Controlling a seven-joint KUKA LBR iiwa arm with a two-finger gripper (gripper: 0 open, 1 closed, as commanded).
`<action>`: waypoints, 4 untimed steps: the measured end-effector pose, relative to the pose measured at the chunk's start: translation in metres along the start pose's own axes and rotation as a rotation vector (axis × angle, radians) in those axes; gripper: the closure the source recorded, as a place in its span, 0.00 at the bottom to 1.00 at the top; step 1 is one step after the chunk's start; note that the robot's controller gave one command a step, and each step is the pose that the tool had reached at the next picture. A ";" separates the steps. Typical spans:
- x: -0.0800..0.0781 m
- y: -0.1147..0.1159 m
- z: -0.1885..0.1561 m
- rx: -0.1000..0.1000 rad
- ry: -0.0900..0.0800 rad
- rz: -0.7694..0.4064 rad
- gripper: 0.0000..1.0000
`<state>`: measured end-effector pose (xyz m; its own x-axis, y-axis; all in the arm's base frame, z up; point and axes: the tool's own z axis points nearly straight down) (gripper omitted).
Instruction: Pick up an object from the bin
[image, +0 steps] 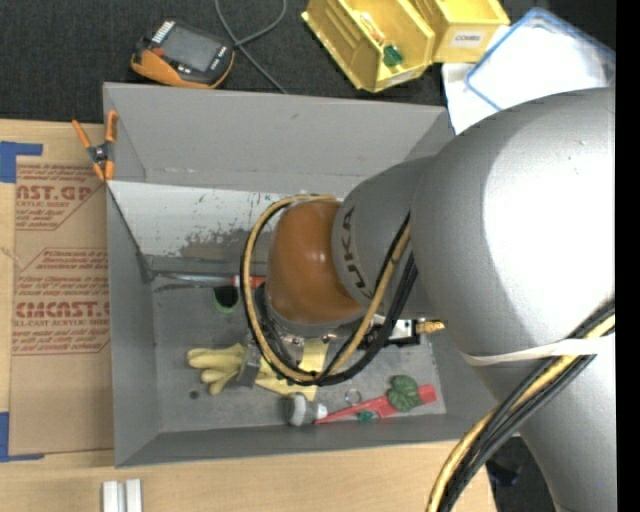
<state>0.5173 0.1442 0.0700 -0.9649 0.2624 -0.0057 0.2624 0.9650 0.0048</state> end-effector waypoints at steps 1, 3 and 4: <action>0.000 0.000 0.000 0.000 0.000 0.000 1.00; 0.001 0.000 -0.033 0.000 0.002 -0.001 1.00; 0.003 -0.001 -0.059 0.006 0.012 -0.001 1.00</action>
Offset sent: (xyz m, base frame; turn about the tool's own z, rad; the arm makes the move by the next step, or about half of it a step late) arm 0.0000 -0.0001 0.0506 0.0001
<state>0.5136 0.1436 0.1288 -0.9652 0.2613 0.0065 0.2613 0.9653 -0.0011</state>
